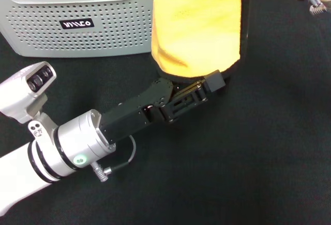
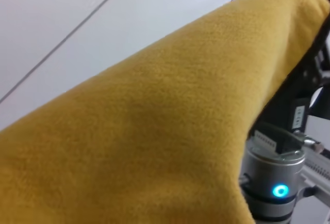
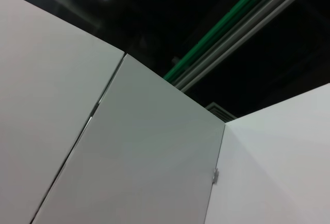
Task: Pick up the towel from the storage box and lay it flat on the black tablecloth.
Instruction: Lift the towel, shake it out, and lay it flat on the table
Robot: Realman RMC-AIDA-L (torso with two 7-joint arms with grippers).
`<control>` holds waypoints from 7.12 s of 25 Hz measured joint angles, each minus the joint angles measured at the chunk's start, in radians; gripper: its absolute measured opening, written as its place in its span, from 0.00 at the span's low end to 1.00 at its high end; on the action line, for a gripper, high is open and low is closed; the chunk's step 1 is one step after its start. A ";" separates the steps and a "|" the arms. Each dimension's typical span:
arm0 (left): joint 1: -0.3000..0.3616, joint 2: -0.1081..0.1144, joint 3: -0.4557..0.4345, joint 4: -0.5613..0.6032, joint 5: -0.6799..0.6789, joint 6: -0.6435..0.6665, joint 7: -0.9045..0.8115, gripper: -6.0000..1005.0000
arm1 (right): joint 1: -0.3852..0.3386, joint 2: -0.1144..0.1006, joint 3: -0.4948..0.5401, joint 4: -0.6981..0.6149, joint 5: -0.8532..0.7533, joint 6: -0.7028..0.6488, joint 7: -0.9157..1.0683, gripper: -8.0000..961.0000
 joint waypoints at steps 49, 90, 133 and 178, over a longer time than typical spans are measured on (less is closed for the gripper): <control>0.045 0.000 -0.287 -0.021 0.223 0.022 0.045 0.09 | -0.105 -0.001 -0.116 0.056 0.140 -0.081 -0.136 0.01; 0.067 0.416 0.824 0.705 -0.324 0.243 -0.692 0.03 | -0.595 -0.058 0.156 0.043 -0.413 -0.504 0.532 0.02; 0.058 0.202 0.449 0.403 -0.306 -0.225 -0.889 0.03 | -0.103 -0.021 0.236 0.277 -0.547 0.300 0.484 0.02; -0.119 0.360 0.905 0.336 -0.244 0.134 -0.833 0.03 | -0.421 -0.017 0.234 -0.016 -0.671 0.007 0.779 0.02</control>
